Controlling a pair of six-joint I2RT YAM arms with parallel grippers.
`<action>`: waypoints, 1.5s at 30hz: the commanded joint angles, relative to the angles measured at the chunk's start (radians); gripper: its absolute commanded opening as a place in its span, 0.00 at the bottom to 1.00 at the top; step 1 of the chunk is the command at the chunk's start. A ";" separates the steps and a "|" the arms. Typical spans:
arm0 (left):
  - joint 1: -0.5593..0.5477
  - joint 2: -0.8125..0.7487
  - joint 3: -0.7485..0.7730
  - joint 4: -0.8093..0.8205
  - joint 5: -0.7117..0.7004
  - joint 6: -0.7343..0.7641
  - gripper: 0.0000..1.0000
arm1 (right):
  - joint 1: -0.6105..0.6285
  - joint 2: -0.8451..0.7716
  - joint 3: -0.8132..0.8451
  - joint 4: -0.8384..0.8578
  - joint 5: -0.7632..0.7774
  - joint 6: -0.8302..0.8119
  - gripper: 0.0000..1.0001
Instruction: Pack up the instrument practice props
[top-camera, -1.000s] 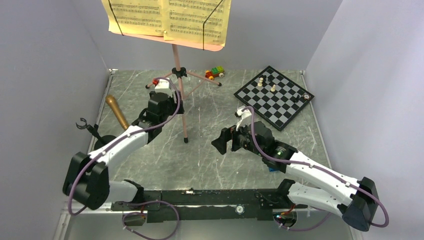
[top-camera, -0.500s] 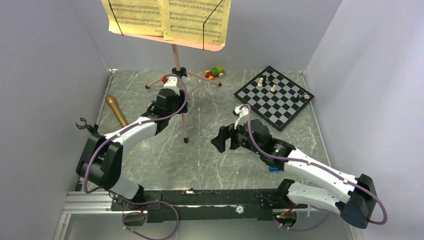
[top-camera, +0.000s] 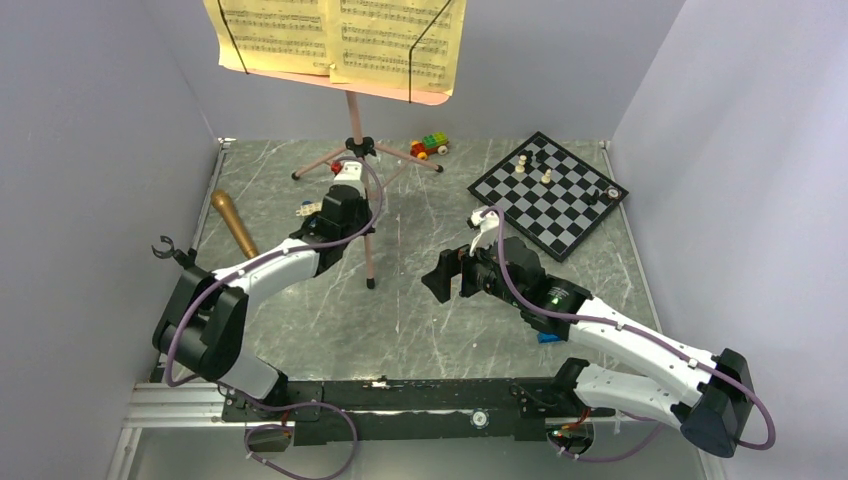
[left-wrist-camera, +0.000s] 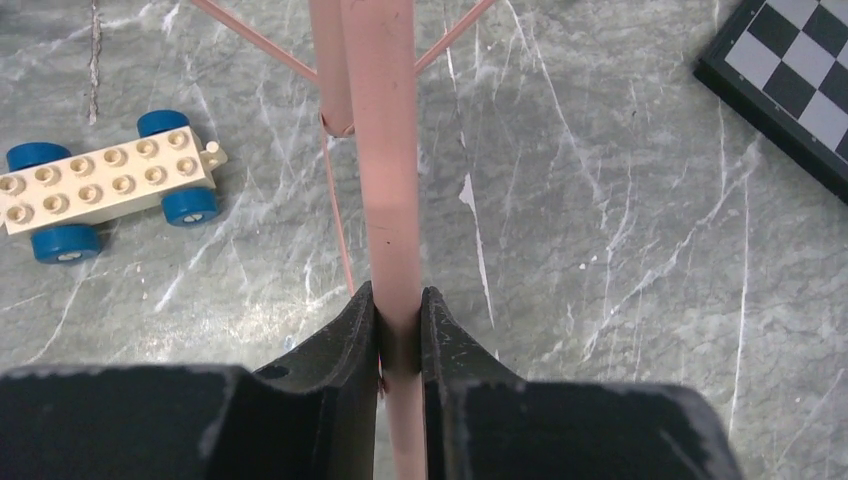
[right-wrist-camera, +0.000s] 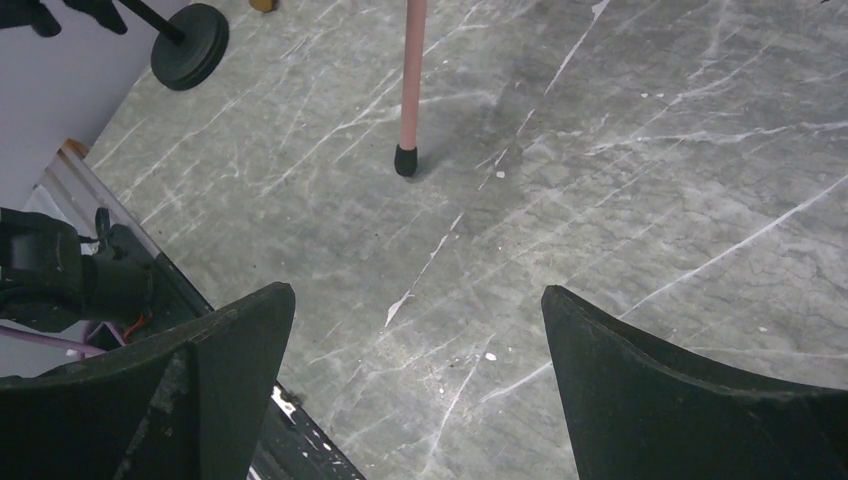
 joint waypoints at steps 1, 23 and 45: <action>-0.072 -0.078 -0.020 -0.074 -0.042 0.044 0.00 | -0.003 -0.027 0.044 -0.005 0.022 -0.008 0.99; -0.355 -0.362 -0.210 -0.258 -0.266 -0.277 0.00 | -0.003 -0.091 0.004 -0.027 0.082 -0.028 0.99; -0.533 -0.382 -0.194 -0.405 -0.354 -0.542 0.00 | -0.003 -0.128 -0.033 -0.040 0.123 -0.033 1.00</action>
